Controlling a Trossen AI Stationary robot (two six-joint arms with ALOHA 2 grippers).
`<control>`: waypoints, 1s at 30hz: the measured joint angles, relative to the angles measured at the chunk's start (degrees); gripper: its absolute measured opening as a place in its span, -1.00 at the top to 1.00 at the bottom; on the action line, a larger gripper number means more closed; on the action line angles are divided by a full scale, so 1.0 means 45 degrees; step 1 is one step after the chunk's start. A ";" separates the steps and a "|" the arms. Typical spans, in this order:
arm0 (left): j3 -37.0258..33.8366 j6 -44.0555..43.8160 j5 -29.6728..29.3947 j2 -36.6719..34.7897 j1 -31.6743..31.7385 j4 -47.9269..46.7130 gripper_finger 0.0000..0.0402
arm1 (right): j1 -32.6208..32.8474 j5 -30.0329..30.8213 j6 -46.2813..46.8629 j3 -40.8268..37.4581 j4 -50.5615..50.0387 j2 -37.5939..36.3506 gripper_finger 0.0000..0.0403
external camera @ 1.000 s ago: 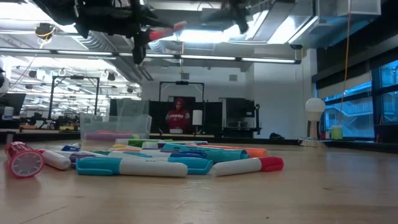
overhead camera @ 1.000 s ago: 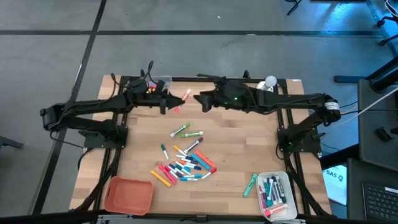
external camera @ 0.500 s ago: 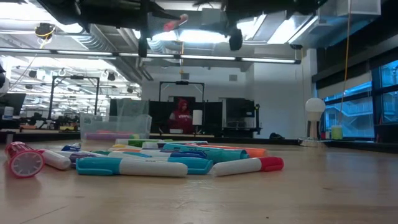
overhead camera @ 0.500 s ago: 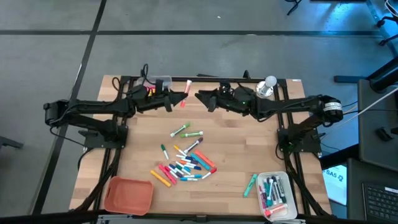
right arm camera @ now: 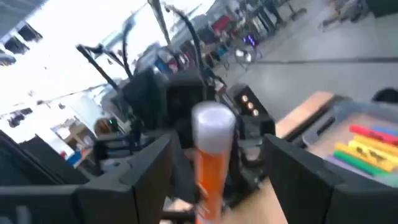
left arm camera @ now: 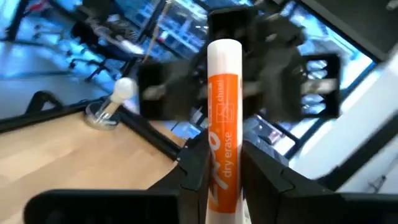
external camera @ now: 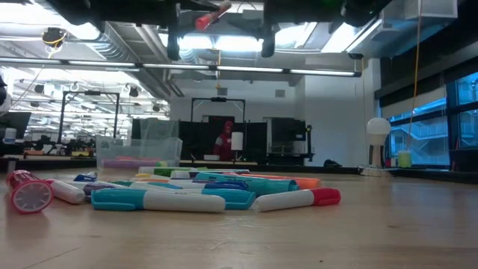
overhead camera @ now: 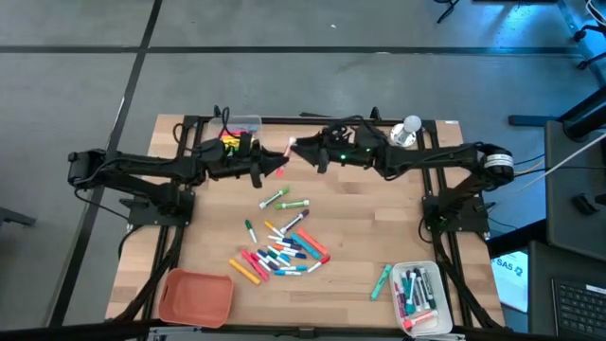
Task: Pick & Place Markers
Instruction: Put the middle center orange pen into the white bin
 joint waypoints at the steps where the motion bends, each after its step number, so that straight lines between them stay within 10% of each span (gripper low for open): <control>1: 0.0000 0.0276 0.0173 0.0000 0.0000 0.0056 0.67 | 0.0010 -0.0053 0.0046 0.0038 -0.0013 0.0201 -0.22; 7: 0.0010 0.0764 0.0221 -0.0010 0.0010 0.0062 0.66 | 0.0118 0.0104 0.0438 0.0148 0.0234 0.0585 -0.09; 15: 0.0010 0.0775 0.0233 -0.0015 0.0019 -0.0070 0.63 | 0.0201 0.0063 0.0283 0.0148 0.0613 0.0585 0.71; 24: 0.0010 0.0811 0.0333 -0.0019 0.0010 -0.0226 0.64 | 0.0195 0.0010 0.0294 0.0143 0.0584 0.0585 0.69; 30: 0.0010 0.0739 0.0715 -0.0005 -0.0005 -0.0337 0.65 | 0.0189 0.0221 0.0330 0.0143 0.0693 0.0590 0.24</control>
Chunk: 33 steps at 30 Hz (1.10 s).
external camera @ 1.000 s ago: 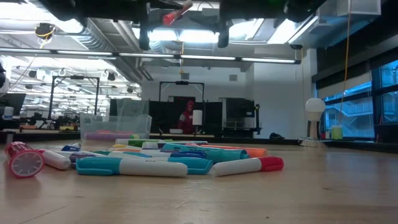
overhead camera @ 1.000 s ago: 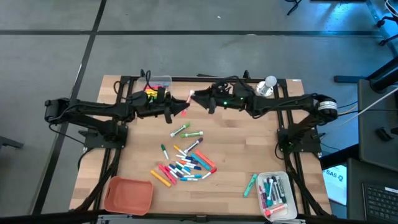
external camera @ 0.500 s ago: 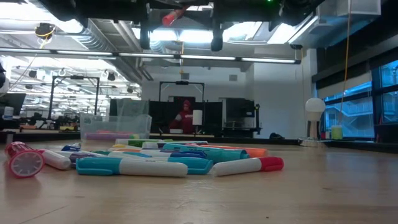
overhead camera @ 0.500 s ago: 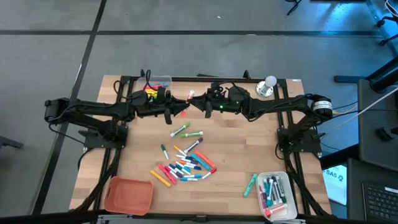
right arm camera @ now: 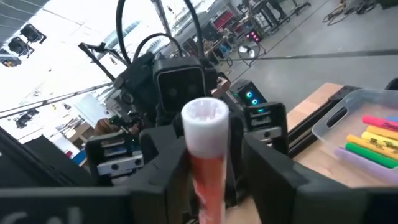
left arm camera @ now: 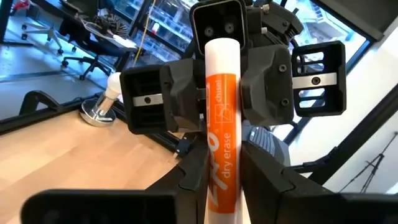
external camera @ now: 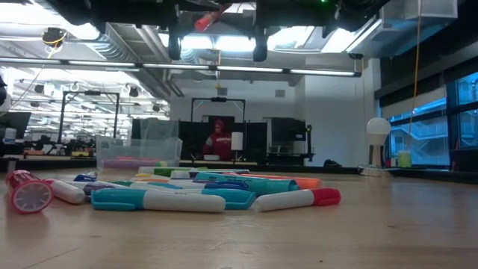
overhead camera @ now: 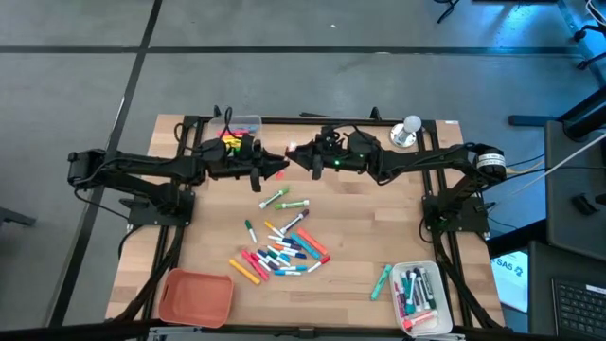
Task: Pick & Place Markers
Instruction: Put the middle center orange pen into the white bin
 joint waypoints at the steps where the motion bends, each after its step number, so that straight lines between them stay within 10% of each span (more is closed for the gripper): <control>1: 0.0000 -0.0071 -0.0004 0.0000 0.0002 0.0002 0.65 | -0.0004 0.0036 -0.0016 0.0000 0.0022 0.0000 0.23; 10: 0.0000 -0.0266 -0.0059 0.0000 -0.0005 -0.0059 0.64 | -0.0015 0.0097 -0.0150 0.0000 0.0668 0.0000 0.62; 33: -0.0005 0.0102 -0.0142 -0.0010 0.0044 0.0029 0.60 | 0.0107 0.0778 0.0016 0.0000 0.1134 0.0194 0.62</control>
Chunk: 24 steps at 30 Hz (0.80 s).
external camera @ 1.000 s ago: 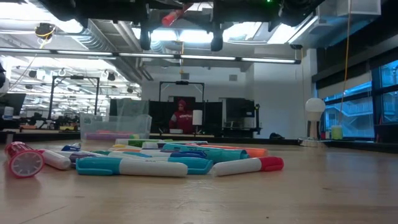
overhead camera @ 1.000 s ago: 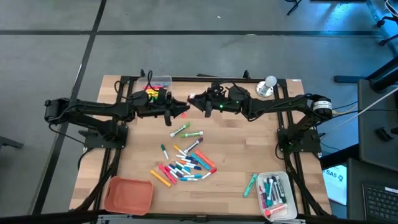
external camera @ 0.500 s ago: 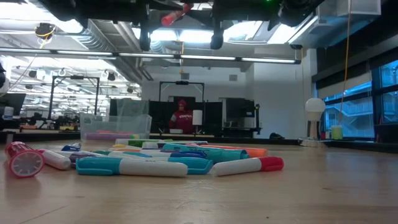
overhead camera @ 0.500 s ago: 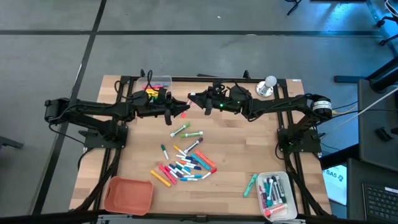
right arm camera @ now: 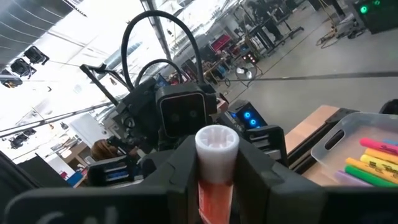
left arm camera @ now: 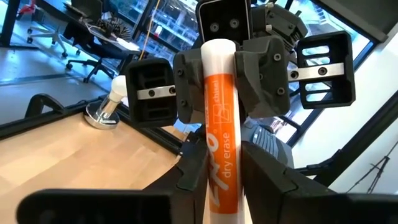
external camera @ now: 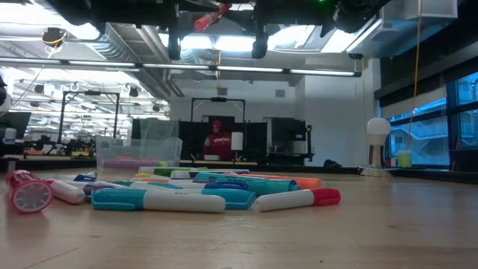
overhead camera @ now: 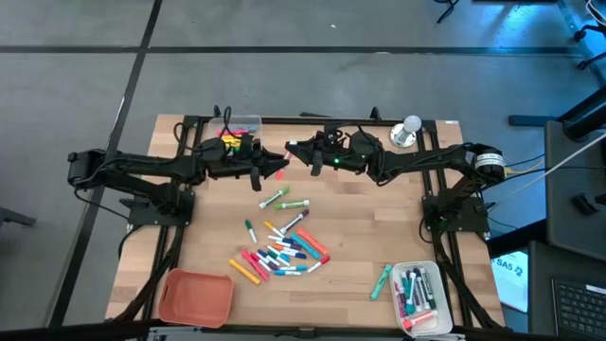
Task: Pick & Place Markers
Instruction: Put the middle center orange pen into the white bin
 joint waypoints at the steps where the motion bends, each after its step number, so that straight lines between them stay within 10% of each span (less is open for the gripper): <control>1: 0.0000 0.0004 0.0000 0.0000 0.0000 0.0000 0.59 | 0.0000 -0.0008 -0.0092 0.0000 0.0010 0.0000 0.62; 10: 0.0000 -0.0005 0.0153 -0.0005 0.0000 -0.0547 0.39 | -0.0068 0.0179 -0.0984 0.0537 -0.3056 -0.0557 0.62; 24: 0.0005 -0.1053 -0.0161 -0.0316 -0.0114 -0.6913 0.20 | 0.0008 0.1635 -0.4157 0.7921 -2.1496 -0.0460 0.62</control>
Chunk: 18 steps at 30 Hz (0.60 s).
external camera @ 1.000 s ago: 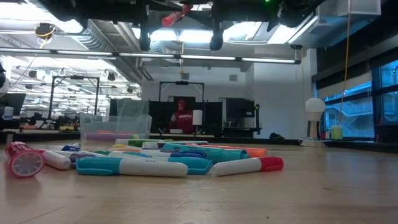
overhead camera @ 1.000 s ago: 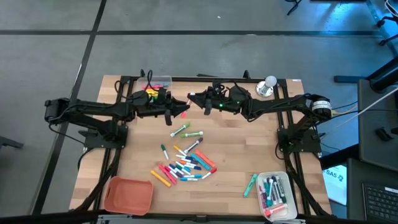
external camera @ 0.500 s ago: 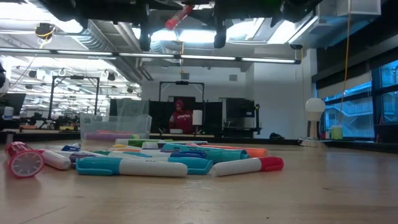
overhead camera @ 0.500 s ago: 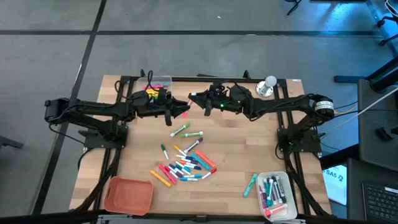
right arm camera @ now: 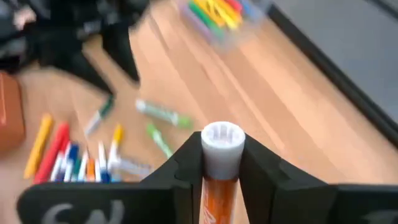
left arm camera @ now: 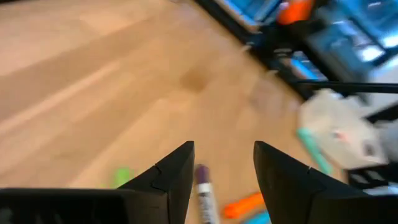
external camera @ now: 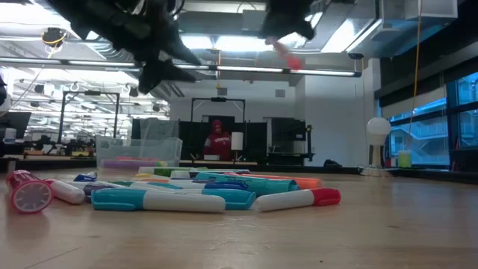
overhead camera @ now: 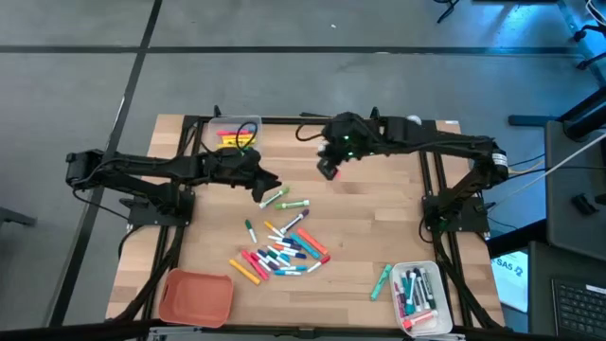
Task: Pick & Place Markers
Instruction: Put the middle center orange pen into the white bin
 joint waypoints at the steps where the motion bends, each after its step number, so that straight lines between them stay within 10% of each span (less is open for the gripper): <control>1: 0.0000 0.0104 -0.0355 0.0000 0.0011 -0.0219 0.19 | 0.0099 0.0012 0.0439 0.0409 -0.1212 -0.0014 0.62; 8: 0.0000 0.1328 -0.2034 0.0010 0.0027 -0.0348 0.17 | 0.1986 -0.0082 0.4421 0.1692 -0.7638 -0.0178 0.62; 18: 0.0000 0.2957 -0.2038 0.0468 0.0012 -0.0930 0.17 | 0.5440 -0.2061 0.9301 -0.0537 -0.8003 -0.0834 0.62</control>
